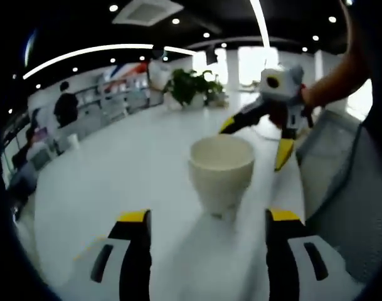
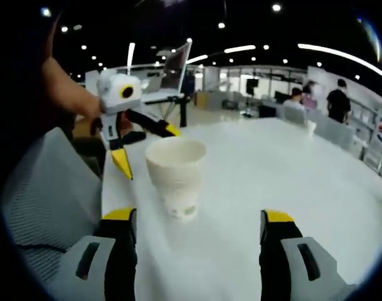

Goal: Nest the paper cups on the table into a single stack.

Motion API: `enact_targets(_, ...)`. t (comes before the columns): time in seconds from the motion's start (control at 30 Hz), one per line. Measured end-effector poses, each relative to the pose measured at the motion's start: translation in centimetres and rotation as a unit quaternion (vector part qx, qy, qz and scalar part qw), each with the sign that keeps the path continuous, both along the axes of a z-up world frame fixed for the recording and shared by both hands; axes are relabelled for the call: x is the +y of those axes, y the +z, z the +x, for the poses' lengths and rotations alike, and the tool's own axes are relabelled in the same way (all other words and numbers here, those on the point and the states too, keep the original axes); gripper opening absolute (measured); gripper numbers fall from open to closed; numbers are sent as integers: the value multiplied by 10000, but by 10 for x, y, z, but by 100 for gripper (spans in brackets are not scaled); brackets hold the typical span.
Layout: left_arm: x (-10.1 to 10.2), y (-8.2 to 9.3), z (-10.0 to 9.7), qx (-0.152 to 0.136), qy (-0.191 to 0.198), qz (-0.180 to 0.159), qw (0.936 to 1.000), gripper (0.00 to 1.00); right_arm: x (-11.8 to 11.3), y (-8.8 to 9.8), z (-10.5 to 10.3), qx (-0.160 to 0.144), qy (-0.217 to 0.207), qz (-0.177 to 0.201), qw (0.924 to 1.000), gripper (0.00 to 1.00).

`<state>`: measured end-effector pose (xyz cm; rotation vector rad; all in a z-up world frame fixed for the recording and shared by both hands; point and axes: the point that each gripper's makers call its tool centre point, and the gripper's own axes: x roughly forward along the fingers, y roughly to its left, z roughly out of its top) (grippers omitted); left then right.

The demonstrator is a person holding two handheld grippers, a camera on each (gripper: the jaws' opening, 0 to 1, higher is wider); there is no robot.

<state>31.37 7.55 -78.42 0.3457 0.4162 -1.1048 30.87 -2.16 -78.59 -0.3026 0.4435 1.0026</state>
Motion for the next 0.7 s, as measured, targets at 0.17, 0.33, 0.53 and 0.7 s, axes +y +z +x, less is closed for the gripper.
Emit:
enact_targets(0.17, -7, -10, -3, -82, -267, 297, 9992, 62, 6, -10, -3, 24, 197, -282, 9994, 64)
enact_targets(0.33, -10, -17, -6, -22, -384, 365, 9986, 56, 16, -16, -8, 46, 465, -396, 9981, 59)
enact_targets(0.53, -18, -19, -6, -9, -516, 395, 9979, 50, 30, -21, -5, 352, 553, -203, 9976, 45)
enact_targets(0.7, -21, -18, -3, 2, -478, 346, 9983, 47, 37, -28, -3, 528, 526, -191, 9970, 42)
